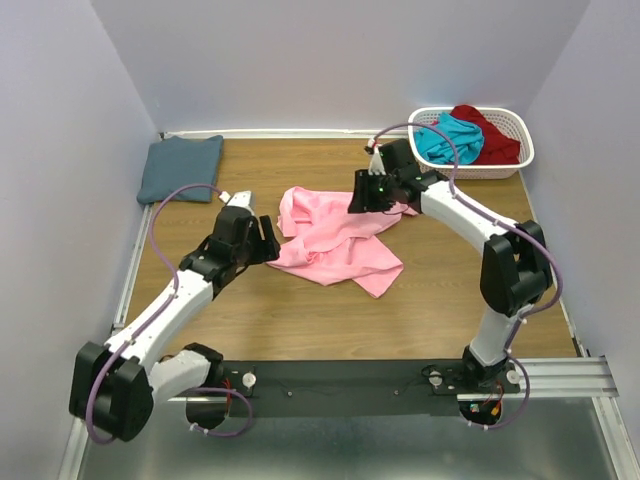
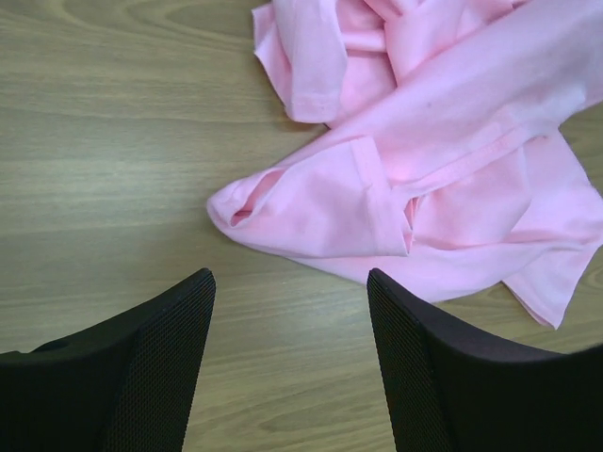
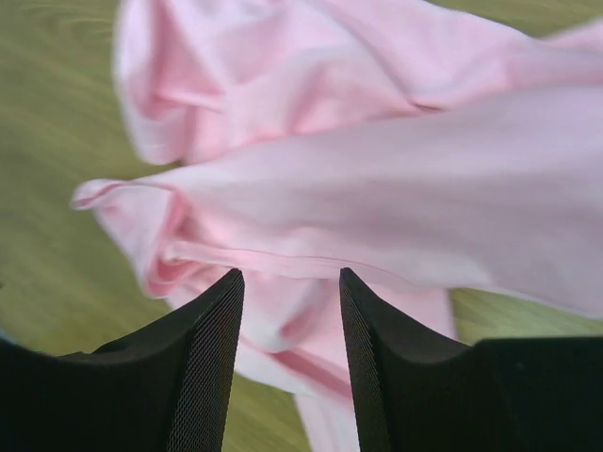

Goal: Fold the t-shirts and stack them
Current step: Flatten the tshirt out

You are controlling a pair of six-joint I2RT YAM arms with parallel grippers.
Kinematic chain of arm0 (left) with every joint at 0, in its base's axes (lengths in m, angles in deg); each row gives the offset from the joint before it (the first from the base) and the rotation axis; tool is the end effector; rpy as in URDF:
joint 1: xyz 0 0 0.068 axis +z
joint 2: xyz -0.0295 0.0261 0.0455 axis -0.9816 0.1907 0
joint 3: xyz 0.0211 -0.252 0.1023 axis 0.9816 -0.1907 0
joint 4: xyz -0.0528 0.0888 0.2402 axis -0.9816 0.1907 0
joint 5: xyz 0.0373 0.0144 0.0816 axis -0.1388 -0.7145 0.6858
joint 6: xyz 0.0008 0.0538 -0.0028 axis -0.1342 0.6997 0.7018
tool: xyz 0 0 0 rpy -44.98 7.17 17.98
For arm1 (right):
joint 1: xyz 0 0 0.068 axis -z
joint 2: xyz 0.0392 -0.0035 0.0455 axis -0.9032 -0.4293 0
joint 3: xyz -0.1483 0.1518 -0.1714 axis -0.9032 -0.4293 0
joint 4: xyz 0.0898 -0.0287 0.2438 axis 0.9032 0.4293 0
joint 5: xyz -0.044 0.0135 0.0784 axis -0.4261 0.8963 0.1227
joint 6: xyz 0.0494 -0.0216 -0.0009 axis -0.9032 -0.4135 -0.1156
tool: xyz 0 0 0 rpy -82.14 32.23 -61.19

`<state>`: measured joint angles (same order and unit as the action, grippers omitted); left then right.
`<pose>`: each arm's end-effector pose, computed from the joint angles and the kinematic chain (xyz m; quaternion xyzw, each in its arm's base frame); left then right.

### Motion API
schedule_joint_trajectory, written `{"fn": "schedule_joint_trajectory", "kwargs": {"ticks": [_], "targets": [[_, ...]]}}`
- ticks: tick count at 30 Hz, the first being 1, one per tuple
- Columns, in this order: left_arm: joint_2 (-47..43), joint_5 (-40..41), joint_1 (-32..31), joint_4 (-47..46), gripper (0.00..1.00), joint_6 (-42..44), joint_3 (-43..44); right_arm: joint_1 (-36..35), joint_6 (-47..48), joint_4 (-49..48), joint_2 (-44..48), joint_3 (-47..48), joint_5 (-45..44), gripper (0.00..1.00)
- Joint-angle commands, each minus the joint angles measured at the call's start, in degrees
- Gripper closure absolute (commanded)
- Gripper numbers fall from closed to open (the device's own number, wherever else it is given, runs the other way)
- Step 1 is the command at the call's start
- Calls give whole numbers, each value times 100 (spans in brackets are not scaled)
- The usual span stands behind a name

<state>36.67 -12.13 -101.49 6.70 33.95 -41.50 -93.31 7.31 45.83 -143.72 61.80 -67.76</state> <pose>0.2068 -0.0833 0.2470 -0.0731 0.8962 -0.1712 0.4028 0.3529 0.2043 0.2646 -0.1367 0.9059 0.2658 0.2999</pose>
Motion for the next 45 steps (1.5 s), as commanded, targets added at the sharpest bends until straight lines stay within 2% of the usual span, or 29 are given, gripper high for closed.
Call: {"fn": "schedule_joint_trajectory", "kwargs": {"ticks": [1, 6, 10, 14, 21, 25, 29, 37, 40, 45], "targets": [[474, -281, -274, -112, 26, 141, 445, 148, 259, 146, -319, -180, -412, 48], [1126, 44, -599, -24, 26, 168, 832, 263, 303, -4, -960, 180, -526, 50], [1557, 509, -731, 20, 26, -166, 1078, 368, 233, -21, -1321, 471, -790, 50], [1908, 887, -994, 46, 33, -1147, 1272, 368, 181, -117, -1287, 340, -922, 50], [2199, 1213, -1118, 256, 37, -2915, 1343, 368, 163, -433, -1102, -100, -1116, 49], [2234, 1476, -1109, 756, 35, -4171, 1343, 368, 189, -610, -1023, -345, -1072, 49], [2296, 1679, -1004, 1127, 28, -4973, 1431, 368, 198, -768, -961, -539, -966, 48], [2656, 1556, -468, 1285, 26, -5150, 1553, 368, 268, -944, -803, -786, -1001, 48], [2752, 1504, -336, 1364, 28, -5098, 1615, 368, 268, -1014, -776, -838, -1001, 48], [3042, 1389, -266, 1452, 37, -4974, 1878, 368, 268, -1111, -794, -891, -993, 48]]}}
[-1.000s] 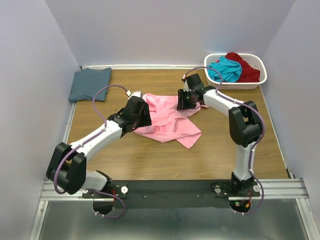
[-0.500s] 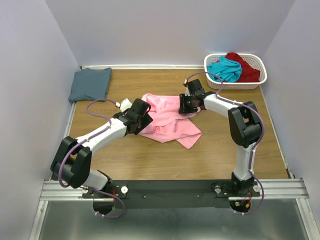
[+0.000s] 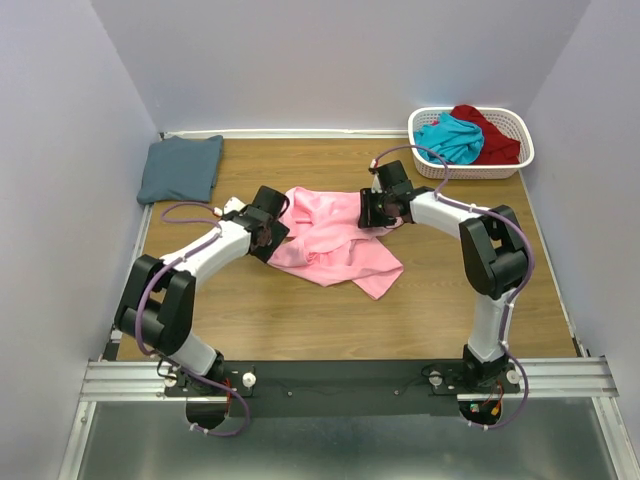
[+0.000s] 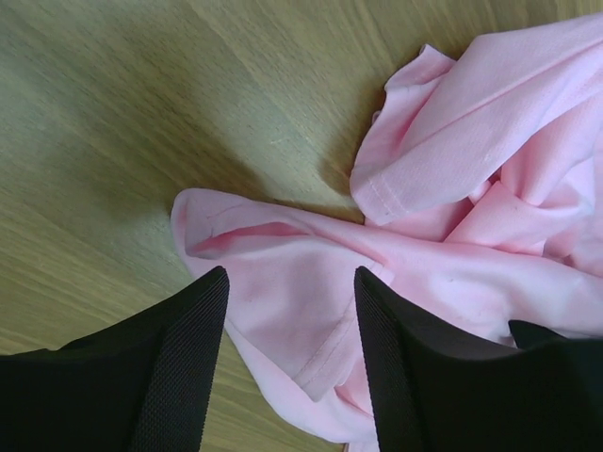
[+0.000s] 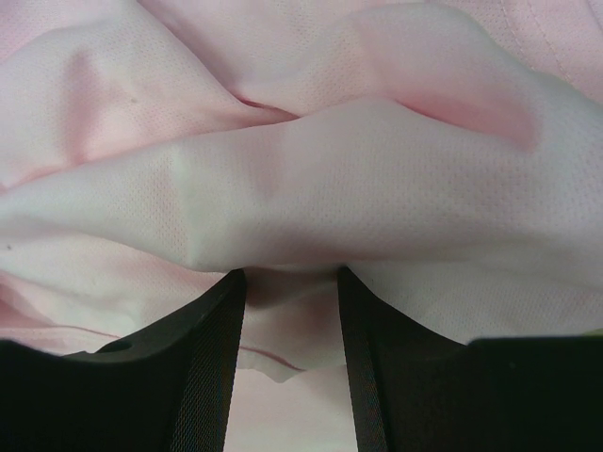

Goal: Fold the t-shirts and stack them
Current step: Flatten the tshirt out

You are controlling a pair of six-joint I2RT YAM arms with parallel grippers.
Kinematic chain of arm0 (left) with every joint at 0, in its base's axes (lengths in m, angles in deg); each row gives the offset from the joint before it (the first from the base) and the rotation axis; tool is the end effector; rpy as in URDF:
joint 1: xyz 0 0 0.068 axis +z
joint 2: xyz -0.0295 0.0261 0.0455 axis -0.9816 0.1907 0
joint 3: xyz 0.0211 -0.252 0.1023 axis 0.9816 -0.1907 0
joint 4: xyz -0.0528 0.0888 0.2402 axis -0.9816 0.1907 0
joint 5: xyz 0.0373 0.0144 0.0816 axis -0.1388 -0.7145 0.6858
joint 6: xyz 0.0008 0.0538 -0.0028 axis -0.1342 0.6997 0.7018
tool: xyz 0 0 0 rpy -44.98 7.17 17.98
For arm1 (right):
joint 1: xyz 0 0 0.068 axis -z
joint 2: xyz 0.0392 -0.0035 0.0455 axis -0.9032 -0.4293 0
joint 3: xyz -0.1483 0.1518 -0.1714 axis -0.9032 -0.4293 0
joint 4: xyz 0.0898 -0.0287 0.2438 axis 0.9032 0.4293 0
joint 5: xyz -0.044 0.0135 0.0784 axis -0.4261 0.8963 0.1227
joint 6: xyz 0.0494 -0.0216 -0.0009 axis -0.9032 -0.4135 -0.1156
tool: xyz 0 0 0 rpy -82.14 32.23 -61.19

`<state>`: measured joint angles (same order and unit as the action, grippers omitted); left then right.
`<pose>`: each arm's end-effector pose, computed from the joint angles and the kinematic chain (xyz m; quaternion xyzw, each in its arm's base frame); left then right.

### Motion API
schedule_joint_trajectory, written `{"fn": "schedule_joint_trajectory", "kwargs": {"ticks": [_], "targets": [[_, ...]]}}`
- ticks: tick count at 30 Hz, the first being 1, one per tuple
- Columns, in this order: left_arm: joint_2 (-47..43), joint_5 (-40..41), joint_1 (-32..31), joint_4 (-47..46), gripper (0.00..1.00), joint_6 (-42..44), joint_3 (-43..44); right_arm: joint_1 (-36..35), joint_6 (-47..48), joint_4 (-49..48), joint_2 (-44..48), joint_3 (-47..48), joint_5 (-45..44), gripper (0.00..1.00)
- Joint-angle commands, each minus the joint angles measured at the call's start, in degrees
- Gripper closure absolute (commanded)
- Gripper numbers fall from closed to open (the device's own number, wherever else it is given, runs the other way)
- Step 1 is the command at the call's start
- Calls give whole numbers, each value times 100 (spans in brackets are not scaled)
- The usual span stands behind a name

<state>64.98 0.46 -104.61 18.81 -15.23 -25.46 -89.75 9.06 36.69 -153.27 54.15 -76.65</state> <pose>0.2741 -0.1205 0.2024 -0.4646 0.8432 -0.1051 0.2493 0.3772 0.1818 0.1674 -0.0914 0.9421 0.1641 0.2778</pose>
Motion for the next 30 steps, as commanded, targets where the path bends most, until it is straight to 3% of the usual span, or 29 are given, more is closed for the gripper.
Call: {"fn": "schedule_joint_trajectory", "kwargs": {"ticks": [1, 5, 22, 30], "targets": [[317, 113, 47, 267, 39, -39, 318, 12, 94, -197, 161, -135, -103, 48], [572, 43, 64, 347, 44, -39, 581, 12, 111, -250, 161, -179, -138, 48], [1416, -423, 117, 531, 47, -47, 1004, 12, 129, -461, 73, -337, -173, 48], [1408, -511, 170, 426, 64, -56, 837, 3, 129, -505, 91, -363, -130, 48]]}}
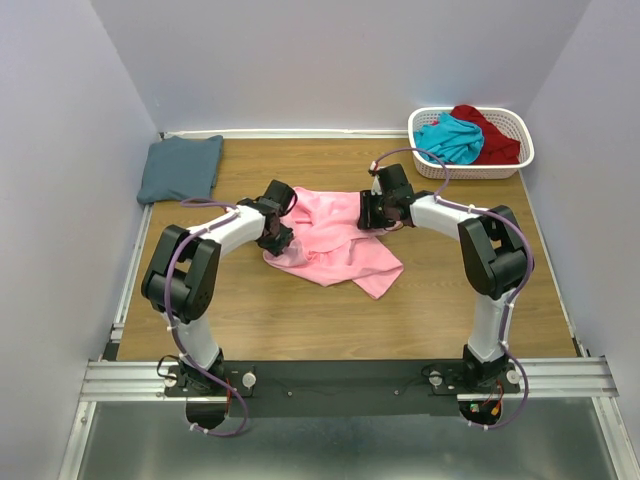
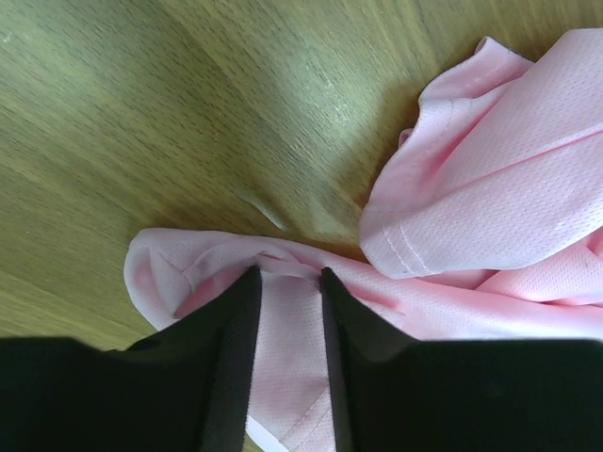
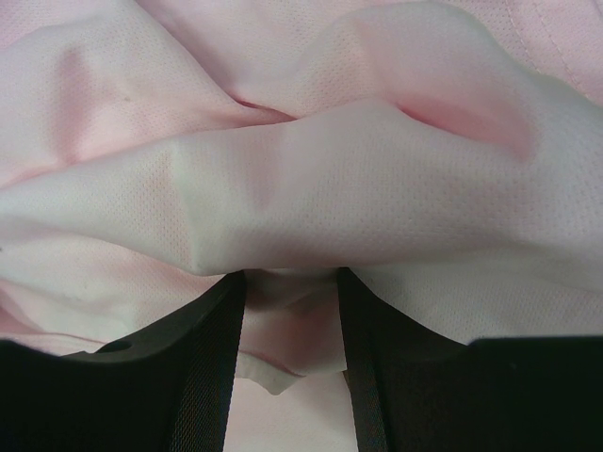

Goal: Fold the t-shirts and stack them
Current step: Flatten the tshirt out

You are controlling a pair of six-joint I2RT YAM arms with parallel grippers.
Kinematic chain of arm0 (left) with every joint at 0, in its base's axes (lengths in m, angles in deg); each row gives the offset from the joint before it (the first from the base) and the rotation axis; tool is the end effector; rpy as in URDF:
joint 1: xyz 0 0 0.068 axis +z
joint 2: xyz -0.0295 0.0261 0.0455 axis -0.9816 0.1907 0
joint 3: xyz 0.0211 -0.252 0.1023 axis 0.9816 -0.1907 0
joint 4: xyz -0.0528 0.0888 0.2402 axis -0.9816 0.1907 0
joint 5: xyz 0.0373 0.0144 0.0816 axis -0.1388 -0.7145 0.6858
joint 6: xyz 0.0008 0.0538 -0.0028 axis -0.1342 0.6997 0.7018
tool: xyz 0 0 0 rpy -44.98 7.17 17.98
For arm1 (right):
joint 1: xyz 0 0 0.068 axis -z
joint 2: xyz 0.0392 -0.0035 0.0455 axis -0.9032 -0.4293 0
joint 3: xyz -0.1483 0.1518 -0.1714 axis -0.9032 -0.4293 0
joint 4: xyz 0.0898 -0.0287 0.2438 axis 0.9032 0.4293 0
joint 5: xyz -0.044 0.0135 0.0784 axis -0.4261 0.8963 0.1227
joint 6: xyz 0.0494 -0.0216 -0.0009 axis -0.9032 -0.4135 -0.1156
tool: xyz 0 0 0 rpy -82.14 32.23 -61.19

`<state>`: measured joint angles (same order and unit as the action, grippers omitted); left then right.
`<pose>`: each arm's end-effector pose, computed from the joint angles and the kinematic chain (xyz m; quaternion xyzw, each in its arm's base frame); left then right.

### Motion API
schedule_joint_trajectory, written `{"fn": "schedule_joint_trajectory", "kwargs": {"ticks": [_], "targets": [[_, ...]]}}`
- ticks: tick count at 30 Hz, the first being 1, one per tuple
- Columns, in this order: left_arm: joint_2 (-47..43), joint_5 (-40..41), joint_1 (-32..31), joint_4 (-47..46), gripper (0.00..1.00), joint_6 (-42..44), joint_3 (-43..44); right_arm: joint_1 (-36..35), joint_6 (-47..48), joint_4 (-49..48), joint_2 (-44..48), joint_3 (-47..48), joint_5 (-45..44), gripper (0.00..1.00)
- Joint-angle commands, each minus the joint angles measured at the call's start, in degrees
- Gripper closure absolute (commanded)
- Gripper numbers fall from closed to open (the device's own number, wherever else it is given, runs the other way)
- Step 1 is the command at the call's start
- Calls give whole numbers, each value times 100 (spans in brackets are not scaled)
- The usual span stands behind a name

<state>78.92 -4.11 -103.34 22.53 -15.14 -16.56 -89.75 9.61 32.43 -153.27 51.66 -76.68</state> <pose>0.3129 -0.1338 0.1692 -0.4675 0.8637 -0.0672 0.1761 0.3754 0.1810 0.1596 -0.0963 0.9366 0.1674 0.2925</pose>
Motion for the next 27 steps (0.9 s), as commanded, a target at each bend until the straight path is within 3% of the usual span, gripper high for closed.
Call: {"fn": "schedule_joint_trajectory", "kwargs": {"ticks": [1, 2, 10, 17, 27], "targets": [[-4, -72, 43, 37, 67, -56, -61, 12, 74, -88, 82, -114, -127, 48], [-13, -81, 52, 46, 74, -65, -79, 12, 65, -88, 82, -114, -127, 48], [-627, 191, 87, 221, 100, 216, -26, 12, 118, -96, 117, -106, -442, 48], [-1857, 684, 166, 415, 100, 1015, -358, 275, 39, -79, -207, 351, -602, 48], [-4029, -151, 316, 309, 100, 1789, -1774, 785, -14, 395, -955, 2047, -935, 48]]}}
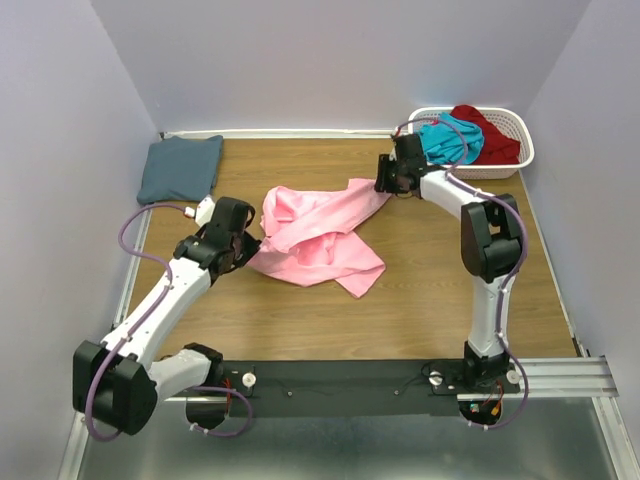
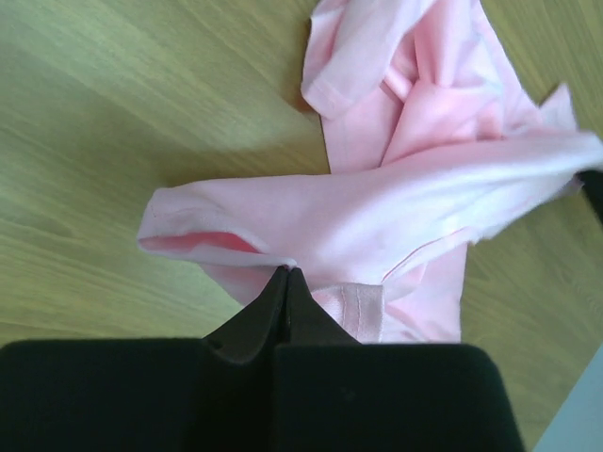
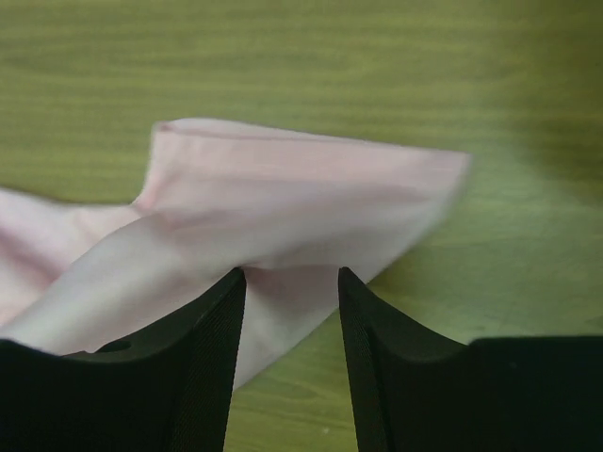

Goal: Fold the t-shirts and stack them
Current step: Flatten the tshirt out

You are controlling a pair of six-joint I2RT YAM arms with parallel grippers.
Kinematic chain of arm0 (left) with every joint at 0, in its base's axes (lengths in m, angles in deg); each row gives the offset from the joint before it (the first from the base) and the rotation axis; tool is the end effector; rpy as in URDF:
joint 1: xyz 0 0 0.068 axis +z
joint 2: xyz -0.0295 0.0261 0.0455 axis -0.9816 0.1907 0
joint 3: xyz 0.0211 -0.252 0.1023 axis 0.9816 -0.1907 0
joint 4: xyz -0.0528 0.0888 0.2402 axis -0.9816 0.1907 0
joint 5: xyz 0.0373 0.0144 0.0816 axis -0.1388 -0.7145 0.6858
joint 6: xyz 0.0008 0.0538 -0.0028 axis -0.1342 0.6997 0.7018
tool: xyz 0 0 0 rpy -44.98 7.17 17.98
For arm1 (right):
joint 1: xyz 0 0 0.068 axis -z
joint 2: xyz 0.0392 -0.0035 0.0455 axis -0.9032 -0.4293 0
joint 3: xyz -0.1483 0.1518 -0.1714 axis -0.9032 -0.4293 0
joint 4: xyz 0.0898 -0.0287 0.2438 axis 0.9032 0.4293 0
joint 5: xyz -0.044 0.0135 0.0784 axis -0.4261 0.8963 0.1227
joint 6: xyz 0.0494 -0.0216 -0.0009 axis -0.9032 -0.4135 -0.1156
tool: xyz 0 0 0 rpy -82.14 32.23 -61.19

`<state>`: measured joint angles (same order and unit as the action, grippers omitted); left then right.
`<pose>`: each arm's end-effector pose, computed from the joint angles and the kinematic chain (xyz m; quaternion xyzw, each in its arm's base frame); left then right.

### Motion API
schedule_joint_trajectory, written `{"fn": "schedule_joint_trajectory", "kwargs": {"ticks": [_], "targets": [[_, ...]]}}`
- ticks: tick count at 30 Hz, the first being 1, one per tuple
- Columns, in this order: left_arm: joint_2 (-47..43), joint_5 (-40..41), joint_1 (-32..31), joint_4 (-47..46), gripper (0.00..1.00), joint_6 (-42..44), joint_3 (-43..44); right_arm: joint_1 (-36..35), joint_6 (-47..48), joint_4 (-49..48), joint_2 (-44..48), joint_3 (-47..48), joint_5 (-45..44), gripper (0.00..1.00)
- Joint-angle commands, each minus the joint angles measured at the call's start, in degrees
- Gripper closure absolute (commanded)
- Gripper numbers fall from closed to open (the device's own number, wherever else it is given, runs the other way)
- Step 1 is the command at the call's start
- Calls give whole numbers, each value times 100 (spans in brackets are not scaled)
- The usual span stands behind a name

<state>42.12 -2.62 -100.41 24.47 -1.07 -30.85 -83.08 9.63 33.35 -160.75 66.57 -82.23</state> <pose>0.2162 -0.0762 0.2651 -0.3842 0.8544 -0.1530 0.3147 0.4450 0.1496 0.1825 -0.0258 0.9221 0.1220 0.3664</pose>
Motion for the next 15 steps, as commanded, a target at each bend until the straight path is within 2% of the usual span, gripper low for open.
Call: {"fn": "schedule_joint_trajectory", "kwargs": {"ticks": [1, 4, 9, 12, 15], "targets": [[-558, -326, 23, 150, 100, 434, -424, 110, 36, 391, -234, 757, -346, 48], [-832, -291, 23, 89, 100, 505, -740, 101, 89, 673, -59, 760, 143, 48], [-1017, -423, 32, -368, 100, 628, -1198, -337, 405, 664, 1046, -443, 709, 44], [-982, -484, 40, -553, 100, 750, -1295, -987, 1028, 656, 1443, -1013, 561, 40], [-991, -476, 32, -615, 100, 821, -1339, -1664, 1522, 656, 1454, -1244, 104, 37]]}}
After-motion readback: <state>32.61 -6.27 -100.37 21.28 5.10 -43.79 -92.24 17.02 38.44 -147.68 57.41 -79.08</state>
